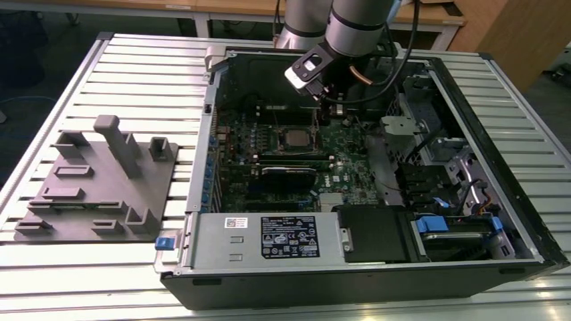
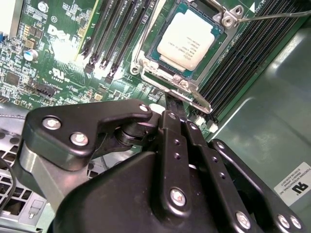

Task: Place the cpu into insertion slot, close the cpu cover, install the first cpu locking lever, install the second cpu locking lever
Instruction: 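Close the cpu cover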

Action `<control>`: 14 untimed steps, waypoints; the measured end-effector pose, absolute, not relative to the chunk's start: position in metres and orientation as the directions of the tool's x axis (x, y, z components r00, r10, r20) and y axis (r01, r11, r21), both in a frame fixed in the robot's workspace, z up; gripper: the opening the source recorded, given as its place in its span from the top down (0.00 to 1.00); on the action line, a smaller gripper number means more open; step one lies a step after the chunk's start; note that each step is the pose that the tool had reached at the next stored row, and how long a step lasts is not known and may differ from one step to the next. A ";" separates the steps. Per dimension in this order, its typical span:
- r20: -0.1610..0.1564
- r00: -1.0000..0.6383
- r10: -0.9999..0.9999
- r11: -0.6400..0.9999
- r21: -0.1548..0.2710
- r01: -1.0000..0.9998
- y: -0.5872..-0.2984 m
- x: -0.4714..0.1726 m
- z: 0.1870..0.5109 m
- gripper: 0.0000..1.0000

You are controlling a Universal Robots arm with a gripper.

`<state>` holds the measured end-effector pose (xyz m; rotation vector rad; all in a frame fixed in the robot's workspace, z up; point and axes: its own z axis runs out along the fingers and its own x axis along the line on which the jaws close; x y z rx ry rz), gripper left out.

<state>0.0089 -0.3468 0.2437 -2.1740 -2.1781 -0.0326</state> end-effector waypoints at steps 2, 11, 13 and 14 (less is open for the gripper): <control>0.060 -0.001 0.998 0.003 -0.030 1.000 -0.347 0.009 0.244 0.89; 0.060 -0.001 0.998 0.003 -0.030 1.000 -0.347 0.007 0.244 0.89; 0.060 -0.001 0.998 0.003 -0.030 1.000 -0.347 0.006 0.244 0.89; 0.060 -0.001 0.998 0.003 -0.030 1.000 -0.347 0.006 0.244 0.89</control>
